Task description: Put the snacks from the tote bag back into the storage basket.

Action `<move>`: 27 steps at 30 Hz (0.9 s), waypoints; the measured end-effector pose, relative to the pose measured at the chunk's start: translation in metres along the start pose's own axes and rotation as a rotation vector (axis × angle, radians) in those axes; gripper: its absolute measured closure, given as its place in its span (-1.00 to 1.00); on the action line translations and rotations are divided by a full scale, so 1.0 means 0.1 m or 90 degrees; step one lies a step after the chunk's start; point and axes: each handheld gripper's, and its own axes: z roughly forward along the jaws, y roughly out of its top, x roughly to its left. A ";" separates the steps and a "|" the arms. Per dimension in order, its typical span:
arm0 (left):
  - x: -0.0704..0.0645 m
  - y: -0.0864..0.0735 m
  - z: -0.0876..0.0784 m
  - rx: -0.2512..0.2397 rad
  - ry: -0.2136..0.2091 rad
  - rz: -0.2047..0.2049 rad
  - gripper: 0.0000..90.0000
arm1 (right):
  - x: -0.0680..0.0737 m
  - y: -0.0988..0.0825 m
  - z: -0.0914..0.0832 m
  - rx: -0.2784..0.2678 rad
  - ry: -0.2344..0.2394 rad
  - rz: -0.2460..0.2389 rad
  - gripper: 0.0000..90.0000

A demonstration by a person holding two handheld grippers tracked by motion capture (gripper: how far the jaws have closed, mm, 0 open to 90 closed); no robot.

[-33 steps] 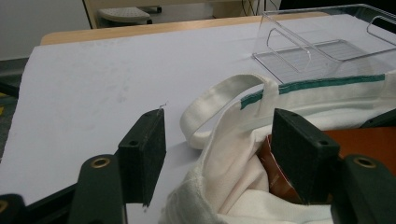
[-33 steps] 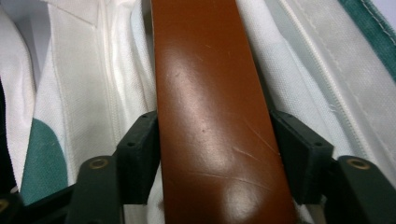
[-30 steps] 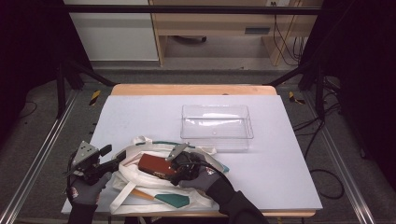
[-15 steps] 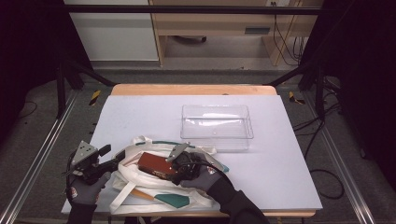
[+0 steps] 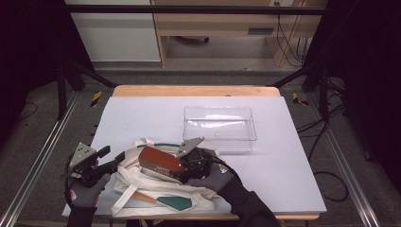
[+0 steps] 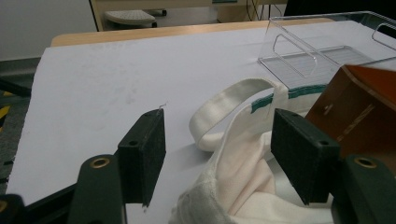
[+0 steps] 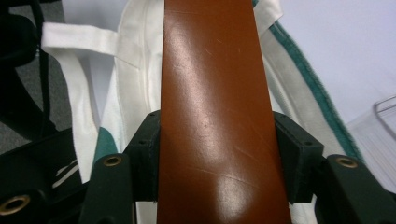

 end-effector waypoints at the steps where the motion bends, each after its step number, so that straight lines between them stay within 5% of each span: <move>1: 0.00 0.00 0.00 0.000 0.000 0.000 -0.22 | -0.01 0.01 -0.07 -0.008 0.003 0.001 -0.03; 15: 0.00 0.00 0.00 0.001 0.000 0.002 -0.22 | -0.14 0.01 -0.52 -0.052 -0.011 0.021 -0.03; 27: -0.01 0.00 0.00 0.001 0.000 0.003 -0.23 | -0.33 0.02 -0.85 -0.072 -0.066 0.034 -0.03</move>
